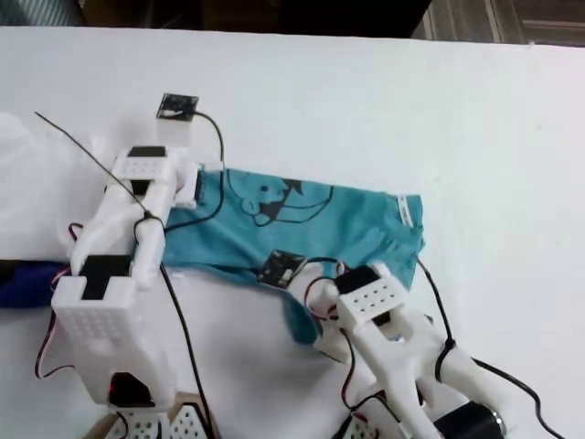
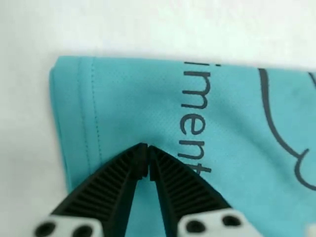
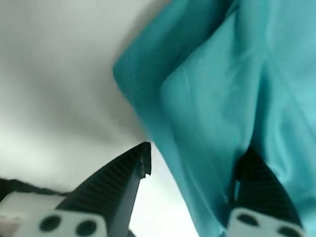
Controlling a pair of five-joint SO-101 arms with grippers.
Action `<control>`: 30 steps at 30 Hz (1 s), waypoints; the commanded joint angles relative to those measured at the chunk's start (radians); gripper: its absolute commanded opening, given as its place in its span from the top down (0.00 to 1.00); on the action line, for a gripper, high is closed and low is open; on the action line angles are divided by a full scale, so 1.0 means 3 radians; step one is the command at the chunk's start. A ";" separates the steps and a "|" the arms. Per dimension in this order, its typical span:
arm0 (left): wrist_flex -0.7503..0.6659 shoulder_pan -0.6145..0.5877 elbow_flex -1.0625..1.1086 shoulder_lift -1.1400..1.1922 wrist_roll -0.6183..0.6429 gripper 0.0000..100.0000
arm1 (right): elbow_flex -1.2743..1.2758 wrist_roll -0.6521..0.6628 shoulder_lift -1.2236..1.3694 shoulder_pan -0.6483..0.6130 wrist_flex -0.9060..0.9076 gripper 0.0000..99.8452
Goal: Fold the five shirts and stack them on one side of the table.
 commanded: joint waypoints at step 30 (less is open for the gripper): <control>-0.0082 0.0026 -0.0100 0.0005 0.0020 0.96 | -0.1749 0.0041 0.0591 0.0575 0.0831 0.98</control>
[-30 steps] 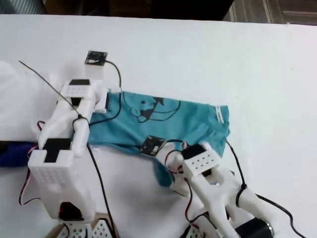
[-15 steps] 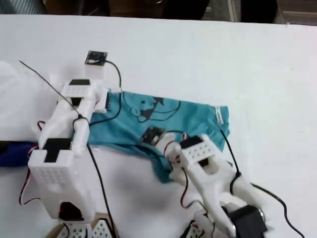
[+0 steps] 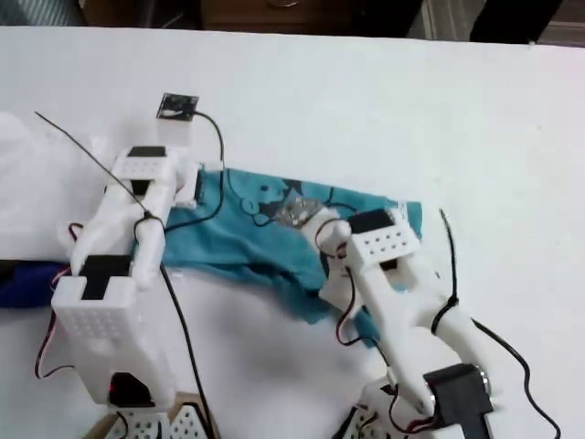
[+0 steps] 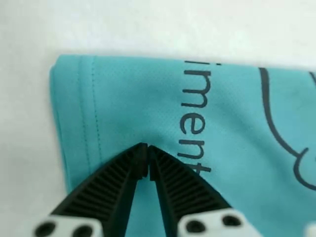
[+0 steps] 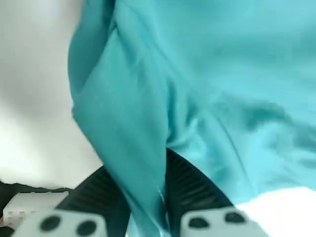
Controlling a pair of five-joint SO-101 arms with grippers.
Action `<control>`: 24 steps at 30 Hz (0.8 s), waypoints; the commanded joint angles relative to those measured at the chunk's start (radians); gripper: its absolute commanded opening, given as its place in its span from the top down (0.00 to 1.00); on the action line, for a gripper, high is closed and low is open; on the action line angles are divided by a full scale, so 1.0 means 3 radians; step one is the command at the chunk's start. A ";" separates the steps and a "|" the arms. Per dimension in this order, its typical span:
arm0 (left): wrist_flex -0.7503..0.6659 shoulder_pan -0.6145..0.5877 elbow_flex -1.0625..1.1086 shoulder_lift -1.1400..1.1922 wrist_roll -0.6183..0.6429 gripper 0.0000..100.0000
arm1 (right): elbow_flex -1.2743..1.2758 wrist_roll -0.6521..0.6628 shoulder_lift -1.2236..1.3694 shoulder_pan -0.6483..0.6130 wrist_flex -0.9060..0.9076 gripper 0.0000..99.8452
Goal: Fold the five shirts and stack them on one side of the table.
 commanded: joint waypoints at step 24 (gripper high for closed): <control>-0.0077 0.0026 -0.0100 0.0005 0.0020 0.96 | -0.3386 0.0015 0.2258 0.0744 0.0637 0.80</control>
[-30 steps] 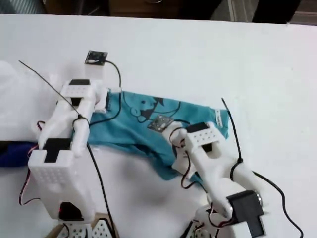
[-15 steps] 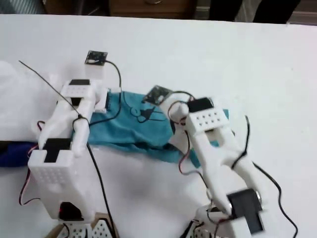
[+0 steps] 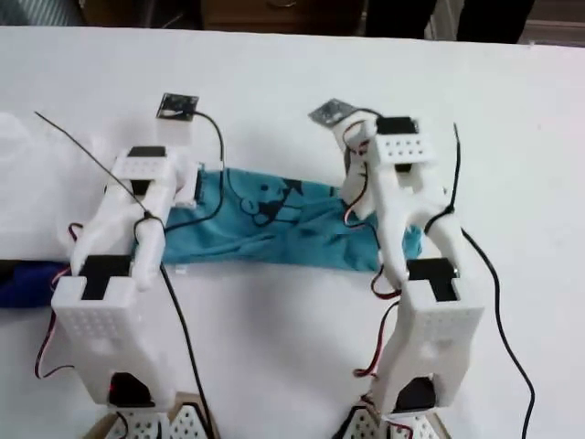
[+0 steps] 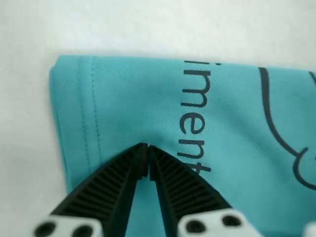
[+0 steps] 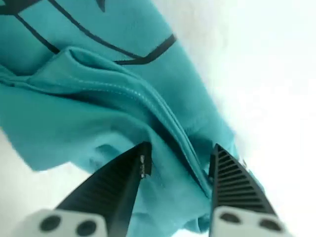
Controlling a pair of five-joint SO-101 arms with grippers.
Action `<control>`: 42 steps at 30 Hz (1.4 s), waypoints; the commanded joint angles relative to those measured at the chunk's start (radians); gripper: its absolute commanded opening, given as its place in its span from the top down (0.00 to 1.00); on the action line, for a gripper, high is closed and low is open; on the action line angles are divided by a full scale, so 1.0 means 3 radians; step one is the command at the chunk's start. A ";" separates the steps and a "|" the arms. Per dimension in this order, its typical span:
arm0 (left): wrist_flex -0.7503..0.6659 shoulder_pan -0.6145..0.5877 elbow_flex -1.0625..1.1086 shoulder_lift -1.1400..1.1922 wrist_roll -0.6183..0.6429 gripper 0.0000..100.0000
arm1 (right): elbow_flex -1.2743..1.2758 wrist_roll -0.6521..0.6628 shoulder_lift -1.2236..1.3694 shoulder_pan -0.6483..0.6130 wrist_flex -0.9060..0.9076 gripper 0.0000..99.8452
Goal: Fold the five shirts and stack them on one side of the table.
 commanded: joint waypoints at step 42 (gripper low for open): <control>-0.0077 0.0026 -0.0100 0.0005 0.0020 0.96 | 0.0777 -0.0210 -0.0299 -0.0222 -0.1542 0.98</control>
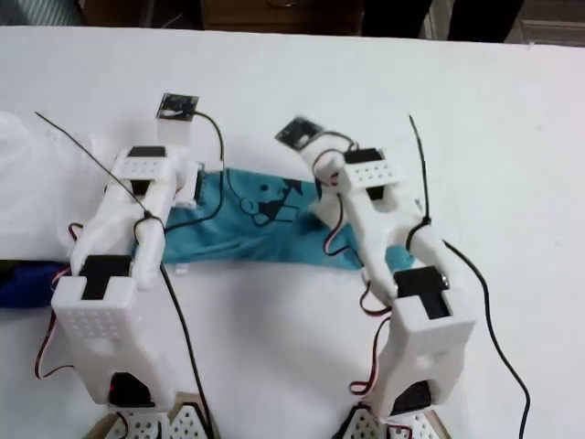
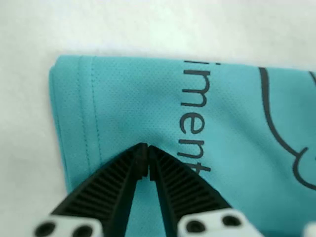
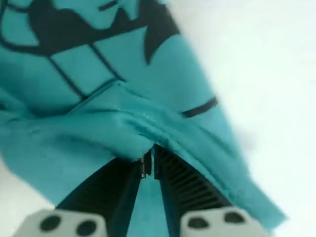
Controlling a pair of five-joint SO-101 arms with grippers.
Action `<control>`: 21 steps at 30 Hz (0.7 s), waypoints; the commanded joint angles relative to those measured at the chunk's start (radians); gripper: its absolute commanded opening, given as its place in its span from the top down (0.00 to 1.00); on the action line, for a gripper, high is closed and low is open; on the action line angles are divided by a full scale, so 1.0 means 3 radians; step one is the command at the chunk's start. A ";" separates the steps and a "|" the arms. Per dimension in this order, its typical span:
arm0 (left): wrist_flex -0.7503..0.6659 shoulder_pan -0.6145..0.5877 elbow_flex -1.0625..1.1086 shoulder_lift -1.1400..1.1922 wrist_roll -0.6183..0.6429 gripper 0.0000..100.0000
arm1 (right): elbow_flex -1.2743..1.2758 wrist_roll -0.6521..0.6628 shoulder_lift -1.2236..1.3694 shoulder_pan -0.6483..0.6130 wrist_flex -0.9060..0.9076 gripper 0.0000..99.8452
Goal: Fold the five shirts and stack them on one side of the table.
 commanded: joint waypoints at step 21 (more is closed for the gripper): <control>-0.0077 0.0026 -0.0105 0.0005 0.0020 0.96 | -0.0460 0.0245 -0.0361 0.0361 0.1353 0.98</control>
